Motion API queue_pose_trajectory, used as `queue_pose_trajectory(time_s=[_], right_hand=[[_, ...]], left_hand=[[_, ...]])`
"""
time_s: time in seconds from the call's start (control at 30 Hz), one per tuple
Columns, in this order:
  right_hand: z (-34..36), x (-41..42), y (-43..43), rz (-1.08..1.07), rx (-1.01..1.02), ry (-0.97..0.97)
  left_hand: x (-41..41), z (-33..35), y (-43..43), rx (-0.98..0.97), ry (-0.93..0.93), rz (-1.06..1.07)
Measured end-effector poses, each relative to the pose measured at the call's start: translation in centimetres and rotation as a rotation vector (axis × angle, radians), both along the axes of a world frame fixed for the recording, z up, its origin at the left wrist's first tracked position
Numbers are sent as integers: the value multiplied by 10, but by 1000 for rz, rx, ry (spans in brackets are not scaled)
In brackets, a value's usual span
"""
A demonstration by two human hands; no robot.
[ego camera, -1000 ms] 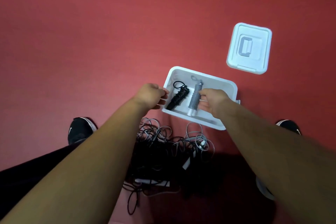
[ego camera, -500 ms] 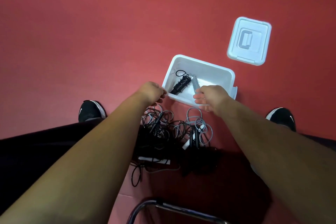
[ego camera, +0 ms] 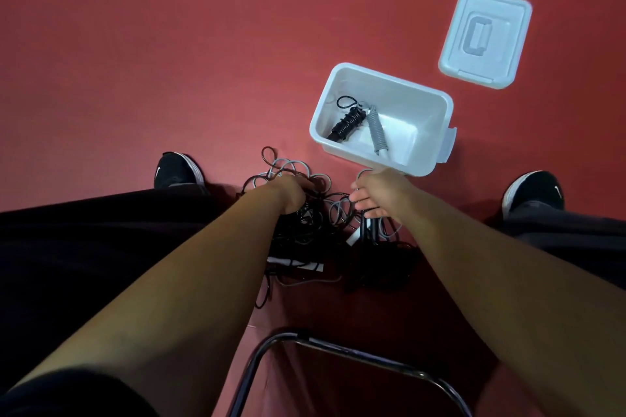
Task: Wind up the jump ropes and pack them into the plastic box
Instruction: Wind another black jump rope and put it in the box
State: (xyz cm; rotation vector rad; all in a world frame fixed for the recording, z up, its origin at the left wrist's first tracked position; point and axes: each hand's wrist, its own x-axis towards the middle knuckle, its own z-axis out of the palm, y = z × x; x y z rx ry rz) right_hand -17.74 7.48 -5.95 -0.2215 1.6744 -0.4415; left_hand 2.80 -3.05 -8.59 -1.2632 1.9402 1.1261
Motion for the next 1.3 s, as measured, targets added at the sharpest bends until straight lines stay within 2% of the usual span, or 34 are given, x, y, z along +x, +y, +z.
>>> queue_pose_trajectory(time_s=[0.23,0.53,0.73,0.87,0.97,1.07,1.13,1.2,1.3], right_hand=[[-9,16,-3,55,47,-15],[-18,23,-8,55,56,-48],[-17,27,-12,51,67,-60],[-24,28,-6,48,56,-47],[-27,26,-4,51,56,-45],[-26,22,-5,53,58,-47],[-23,20,-7,62,56,-42],[-18,20,-10,71,46,-47],[-5,20,-12,59,13,-58]], left_hand=[[0,-19,7,-28,-28,-73],[1,-30,2,-116,36,27],[-2,-24,6,-107,76,113],[1,-31,15,-17,-7,7],[4,-35,16,87,28,176],[4,-33,10,79,103,233],[2,-24,4,53,168,421],[-3,-12,1,-15,202,453],[-13,9,-7,88,331,688]])
